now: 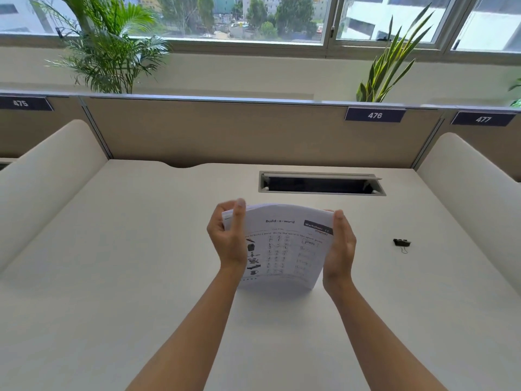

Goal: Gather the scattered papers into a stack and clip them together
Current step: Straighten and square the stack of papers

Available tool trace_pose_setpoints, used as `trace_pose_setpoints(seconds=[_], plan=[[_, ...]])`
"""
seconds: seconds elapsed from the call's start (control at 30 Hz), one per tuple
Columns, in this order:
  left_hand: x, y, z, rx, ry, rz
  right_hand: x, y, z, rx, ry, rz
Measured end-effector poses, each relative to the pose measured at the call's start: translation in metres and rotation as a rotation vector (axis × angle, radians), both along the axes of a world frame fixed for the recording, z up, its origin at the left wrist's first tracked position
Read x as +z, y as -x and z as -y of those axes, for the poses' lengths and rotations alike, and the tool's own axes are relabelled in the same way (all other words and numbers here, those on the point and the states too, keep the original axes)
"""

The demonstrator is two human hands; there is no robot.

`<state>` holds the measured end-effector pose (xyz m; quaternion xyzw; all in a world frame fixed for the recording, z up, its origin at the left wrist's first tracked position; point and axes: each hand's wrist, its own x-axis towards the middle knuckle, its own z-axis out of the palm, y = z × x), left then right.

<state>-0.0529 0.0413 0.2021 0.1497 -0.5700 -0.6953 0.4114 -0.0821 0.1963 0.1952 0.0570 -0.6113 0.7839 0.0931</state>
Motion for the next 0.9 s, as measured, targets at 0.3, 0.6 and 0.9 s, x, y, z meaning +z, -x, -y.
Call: trace_pose_setpoints(seconds=[0.3, 0.6, 0.9], plan=[[-0.001, 0.0, -0.004, 0.019, -0.046, 0.081, 0.006, 0.001, -0.003, -0.023, -0.022, 0.033], [-0.037, -0.009, 0.0, -0.125, 0.025, 0.109, -0.032, -0.003, -0.01, 0.067, -0.152, 0.047], [-0.03, -0.009, 0.003, -0.169, -0.007, 0.164, -0.03, 0.001, -0.015, 0.129, -0.116, 0.065]])
